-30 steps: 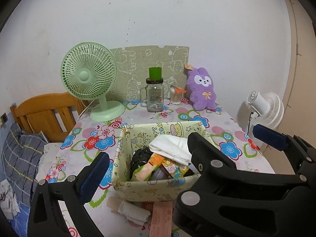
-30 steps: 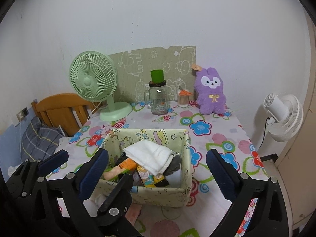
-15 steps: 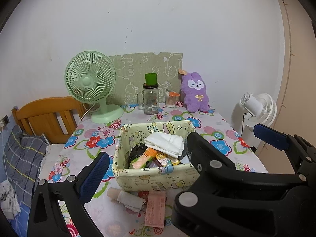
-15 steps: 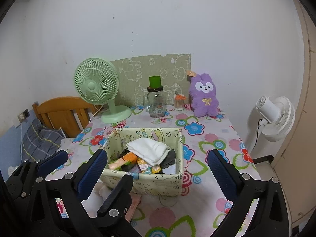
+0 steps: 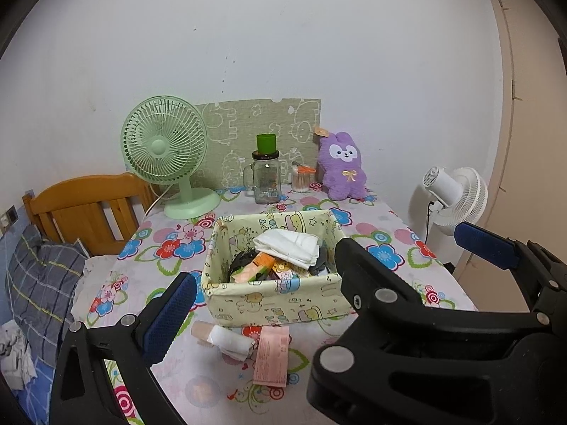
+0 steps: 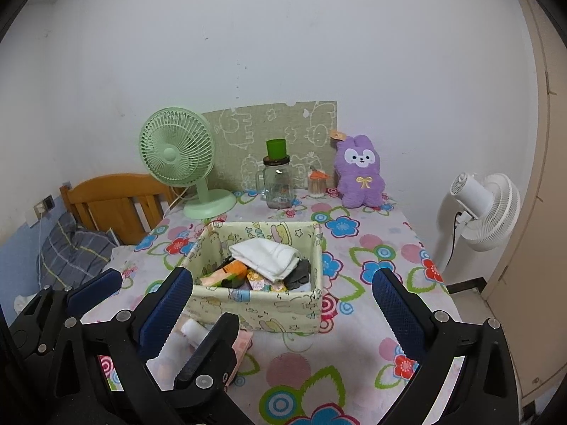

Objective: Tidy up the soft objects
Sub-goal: 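Raise both open tools out of the fabric box and pull back, then lower both tools toward the pink packet and white rolled cloth beside the box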

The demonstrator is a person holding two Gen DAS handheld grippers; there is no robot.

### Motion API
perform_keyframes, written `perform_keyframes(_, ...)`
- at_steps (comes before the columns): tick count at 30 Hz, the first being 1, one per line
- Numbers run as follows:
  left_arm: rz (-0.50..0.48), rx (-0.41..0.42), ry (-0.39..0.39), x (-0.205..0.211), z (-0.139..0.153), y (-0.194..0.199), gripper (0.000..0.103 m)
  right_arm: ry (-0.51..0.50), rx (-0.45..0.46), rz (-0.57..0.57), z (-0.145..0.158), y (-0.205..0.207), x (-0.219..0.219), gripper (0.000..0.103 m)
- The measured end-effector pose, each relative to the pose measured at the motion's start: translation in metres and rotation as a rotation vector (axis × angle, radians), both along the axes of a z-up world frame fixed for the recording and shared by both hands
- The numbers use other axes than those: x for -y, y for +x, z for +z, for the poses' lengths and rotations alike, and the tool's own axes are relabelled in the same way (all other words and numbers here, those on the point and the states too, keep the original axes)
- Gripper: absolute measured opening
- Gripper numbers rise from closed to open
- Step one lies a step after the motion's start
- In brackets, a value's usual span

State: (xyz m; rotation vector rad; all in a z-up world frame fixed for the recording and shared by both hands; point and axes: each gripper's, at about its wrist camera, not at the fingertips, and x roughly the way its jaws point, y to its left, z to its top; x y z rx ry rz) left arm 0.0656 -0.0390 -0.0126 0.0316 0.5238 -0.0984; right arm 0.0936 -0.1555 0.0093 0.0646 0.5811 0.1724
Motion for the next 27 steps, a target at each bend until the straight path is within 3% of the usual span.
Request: perform_keyframes(27, 0.018, -0.072, 0.007, -0.021, -0.058, -0.013, 0.103, -0.004, -0.078, 0.003, -0.057, -0.019, -0.022, 0.102)
